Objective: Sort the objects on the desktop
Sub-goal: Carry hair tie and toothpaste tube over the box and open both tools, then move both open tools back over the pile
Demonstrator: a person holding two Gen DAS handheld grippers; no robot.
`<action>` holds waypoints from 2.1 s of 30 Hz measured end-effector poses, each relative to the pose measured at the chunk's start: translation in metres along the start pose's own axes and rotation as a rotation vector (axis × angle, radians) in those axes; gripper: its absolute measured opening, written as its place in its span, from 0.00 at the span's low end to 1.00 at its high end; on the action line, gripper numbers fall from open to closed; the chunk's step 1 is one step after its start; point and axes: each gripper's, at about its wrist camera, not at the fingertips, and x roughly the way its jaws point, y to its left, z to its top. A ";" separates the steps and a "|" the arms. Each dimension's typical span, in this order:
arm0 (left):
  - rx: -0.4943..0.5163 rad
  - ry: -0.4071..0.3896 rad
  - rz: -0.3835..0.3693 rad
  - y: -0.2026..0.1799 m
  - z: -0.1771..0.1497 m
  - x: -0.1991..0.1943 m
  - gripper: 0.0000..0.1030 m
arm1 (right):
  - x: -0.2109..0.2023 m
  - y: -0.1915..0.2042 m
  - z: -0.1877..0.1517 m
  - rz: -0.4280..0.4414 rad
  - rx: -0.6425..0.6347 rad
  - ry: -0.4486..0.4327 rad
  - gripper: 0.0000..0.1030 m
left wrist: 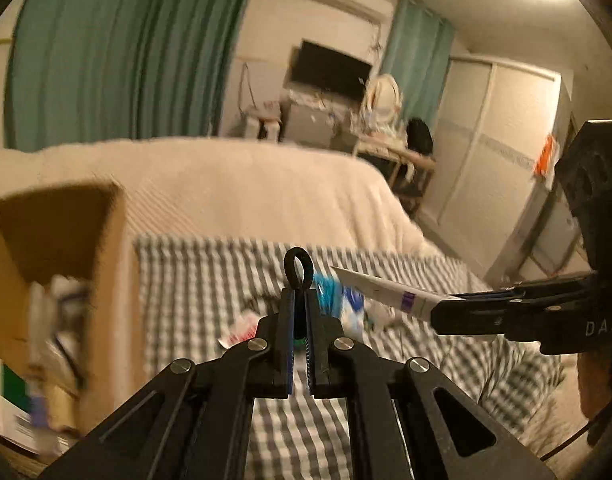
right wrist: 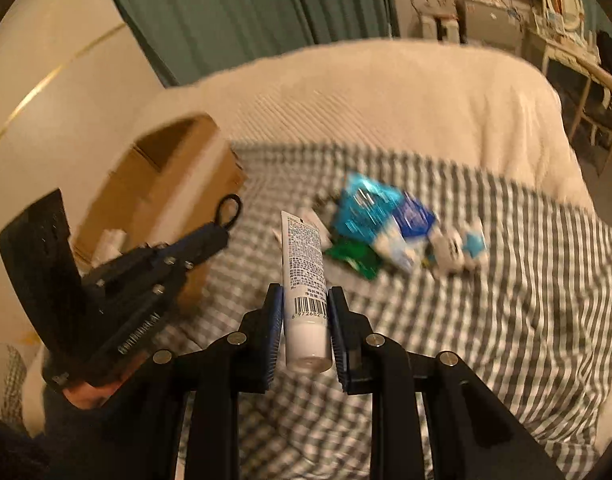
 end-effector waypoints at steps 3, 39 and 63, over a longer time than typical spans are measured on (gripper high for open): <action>-0.041 -0.071 0.059 0.024 0.023 -0.031 0.04 | -0.009 0.026 0.025 0.051 0.004 -0.034 0.21; 0.001 0.023 0.242 0.007 0.001 -0.024 0.90 | -0.030 -0.007 0.041 -0.191 0.185 -0.211 0.49; 0.027 0.272 0.197 0.009 -0.081 0.155 0.90 | 0.089 -0.150 -0.003 -0.362 0.275 -0.105 0.68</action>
